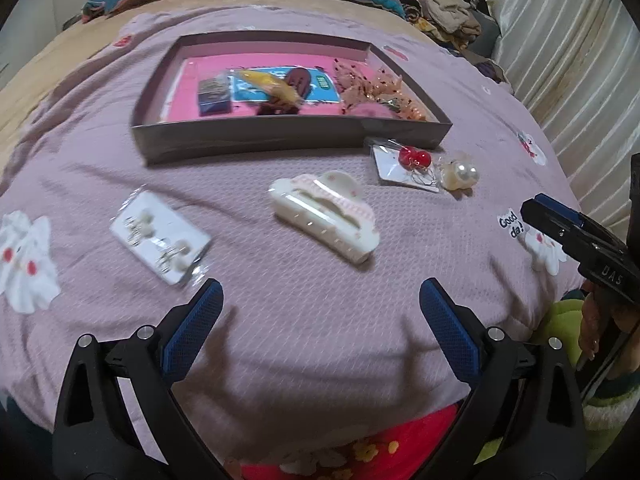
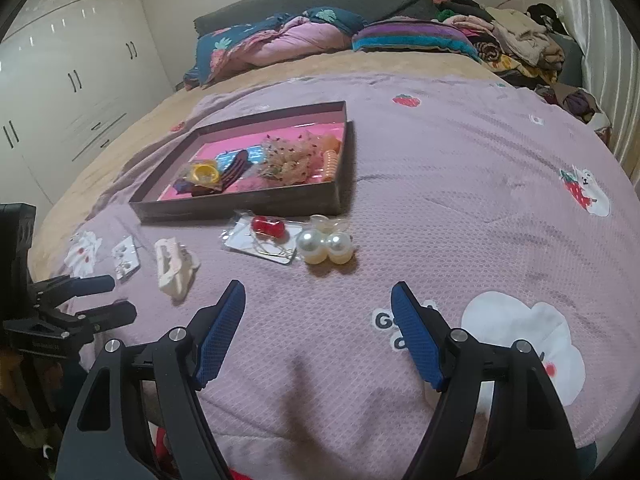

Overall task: Organize jewelry
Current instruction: 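Grasp the white claw clip with the left tool while the right tool grasps the pearl earrings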

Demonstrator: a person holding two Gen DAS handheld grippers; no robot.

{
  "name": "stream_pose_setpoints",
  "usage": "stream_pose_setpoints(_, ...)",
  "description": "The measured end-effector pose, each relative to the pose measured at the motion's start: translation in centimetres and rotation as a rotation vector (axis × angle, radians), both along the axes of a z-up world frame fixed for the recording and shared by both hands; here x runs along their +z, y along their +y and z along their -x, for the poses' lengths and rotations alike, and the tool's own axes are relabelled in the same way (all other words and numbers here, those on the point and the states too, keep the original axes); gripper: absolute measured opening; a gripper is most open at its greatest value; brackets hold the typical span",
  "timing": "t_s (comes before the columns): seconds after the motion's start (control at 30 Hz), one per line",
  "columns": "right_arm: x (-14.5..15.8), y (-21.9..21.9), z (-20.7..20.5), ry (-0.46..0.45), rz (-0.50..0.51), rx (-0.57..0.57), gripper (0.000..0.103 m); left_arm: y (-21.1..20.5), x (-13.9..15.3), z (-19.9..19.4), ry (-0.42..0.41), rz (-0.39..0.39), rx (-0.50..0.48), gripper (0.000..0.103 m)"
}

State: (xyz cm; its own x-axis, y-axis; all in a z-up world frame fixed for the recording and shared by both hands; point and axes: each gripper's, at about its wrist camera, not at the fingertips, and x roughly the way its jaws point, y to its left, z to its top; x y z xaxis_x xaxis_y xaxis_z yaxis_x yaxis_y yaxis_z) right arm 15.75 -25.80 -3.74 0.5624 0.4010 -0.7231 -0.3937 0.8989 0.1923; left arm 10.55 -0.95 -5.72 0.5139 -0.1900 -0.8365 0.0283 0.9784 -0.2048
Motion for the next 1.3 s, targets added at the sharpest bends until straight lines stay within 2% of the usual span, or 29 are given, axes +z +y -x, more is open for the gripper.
stream_pose_setpoints(0.3, -1.9, 0.5, -3.4, 0.066, -0.016, 0.001, 0.074, -1.4, -1.2, -4.1, 0.018, 0.018, 0.003, 0.092)
stream_pose_setpoints(0.47, -2.9, 0.8, -4.9, 0.101, -0.023, 0.0, 0.07, -1.9, -1.8, -5.6, 0.035, 0.014, 0.014, 0.078)
stream_pose_setpoints(0.57, -3.4, 1.1, -5.7, 0.116, -0.026, 0.002, 0.066, -2.0, -2.3, -6.2, 0.044, -0.007, 0.023, 0.061)
stream_pose_setpoints(0.6, -3.5, 1.2, -5.9, 0.121, -0.027, 0.004, 0.065, -2.0, -2.4, -6.2, 0.04, -0.024, 0.026, 0.049)
stream_pose_setpoints(0.63, -3.6, 1.4, -6.0, 0.125, -0.029, 0.006, 0.064, -2.0, -2.4, -6.3, 0.036, -0.033, 0.027, 0.043)
stream_pose_setpoints(0.87, -4.0, 2.7, -7.3, 0.138, -0.044, 0.012, 0.046, -1.2, -2.0, -5.9, 0.029, -0.022, 0.024, 0.038)
stream_pose_setpoints(1.1, -3.6, 2.6, -7.1, 0.121, -0.063, -0.003, 0.046, -0.3, -0.8, -5.0, 0.005, -0.007, 0.028, 0.036)
stream_pose_setpoints(1.3, -2.0, 1.5, -5.7, 0.094, -0.096, -0.013, 0.046, 1.0, 0.7, -4.1, -0.026, 0.011, 0.04, 0.034)
